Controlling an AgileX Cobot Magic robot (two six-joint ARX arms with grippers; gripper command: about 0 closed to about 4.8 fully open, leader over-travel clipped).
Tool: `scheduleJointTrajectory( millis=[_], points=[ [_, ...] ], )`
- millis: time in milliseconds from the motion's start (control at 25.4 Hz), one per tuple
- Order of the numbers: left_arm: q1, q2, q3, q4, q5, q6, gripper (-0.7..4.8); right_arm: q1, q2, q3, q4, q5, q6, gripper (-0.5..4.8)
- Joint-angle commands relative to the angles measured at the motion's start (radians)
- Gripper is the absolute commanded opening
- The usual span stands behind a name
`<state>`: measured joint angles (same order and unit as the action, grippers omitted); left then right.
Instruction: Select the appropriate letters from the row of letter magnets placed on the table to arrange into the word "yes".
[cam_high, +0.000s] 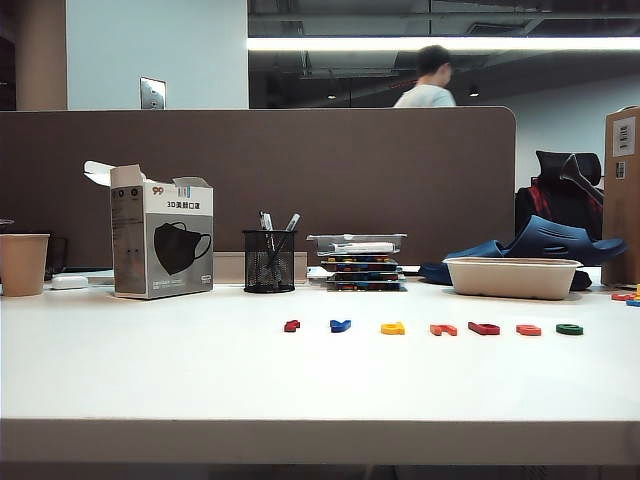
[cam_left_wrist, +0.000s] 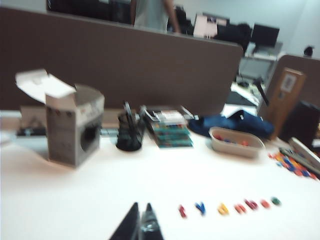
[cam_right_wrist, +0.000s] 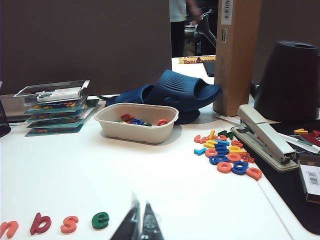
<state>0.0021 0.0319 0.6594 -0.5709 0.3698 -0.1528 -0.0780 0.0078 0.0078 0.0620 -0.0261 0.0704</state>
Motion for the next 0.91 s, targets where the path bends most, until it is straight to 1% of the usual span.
scheduleJointTrajectory(
  millis=[39,158,197,237,355,394,473,552,710,789,907],
  points=[
    [0.0,0.062,0.06,-0.051,0.048,-0.005,-0.06,0.001,-0.01,-0.007,0.01,0.002,0.002,0.09],
    [0.0,0.156,0.14,-0.057,0.096,-0.005,-0.06,0.0,-0.01,-0.007,0.01,0.002,0.002,0.09],
    [0.0,0.209,0.188,-0.061,0.122,-0.005,-0.06,0.0,-0.01,-0.007,0.01,0.002,0.002,0.09],
    [0.0,0.259,0.238,-0.072,0.152,-0.005,-0.06,0.0,-0.01,-0.007,0.01,0.002,0.002,0.09],
    [0.0,0.341,0.32,-0.112,0.202,-0.012,-0.06,0.0,-0.01,-0.007,0.01,0.002,0.002,0.09],
    [0.0,0.372,0.355,-0.137,0.216,-0.02,-0.06,0.0,-0.01,-0.007,0.01,0.002,0.002,0.09],
    [0.0,0.469,0.476,-0.25,0.253,-0.02,-0.05,0.0,-0.01,-0.007,0.01,0.002,0.002,0.09],
    [0.0,0.519,0.547,-0.309,0.276,-0.02,-0.06,0.0,-0.01,-0.007,0.01,0.002,0.002,0.09],
    [0.0,0.592,0.669,-0.38,0.291,-0.02,-0.06,0.0,-0.01,-0.007,0.01,0.002,0.002,0.09],
    [-0.002,0.655,0.784,-0.435,0.34,-0.022,-0.06,0.0,-0.01,-0.007,0.01,0.002,0.002,0.09],
    [-0.029,0.694,0.856,-0.46,0.35,-0.056,-0.05,0.0,-0.01,-0.007,0.01,0.002,0.002,0.09]
  ],
)
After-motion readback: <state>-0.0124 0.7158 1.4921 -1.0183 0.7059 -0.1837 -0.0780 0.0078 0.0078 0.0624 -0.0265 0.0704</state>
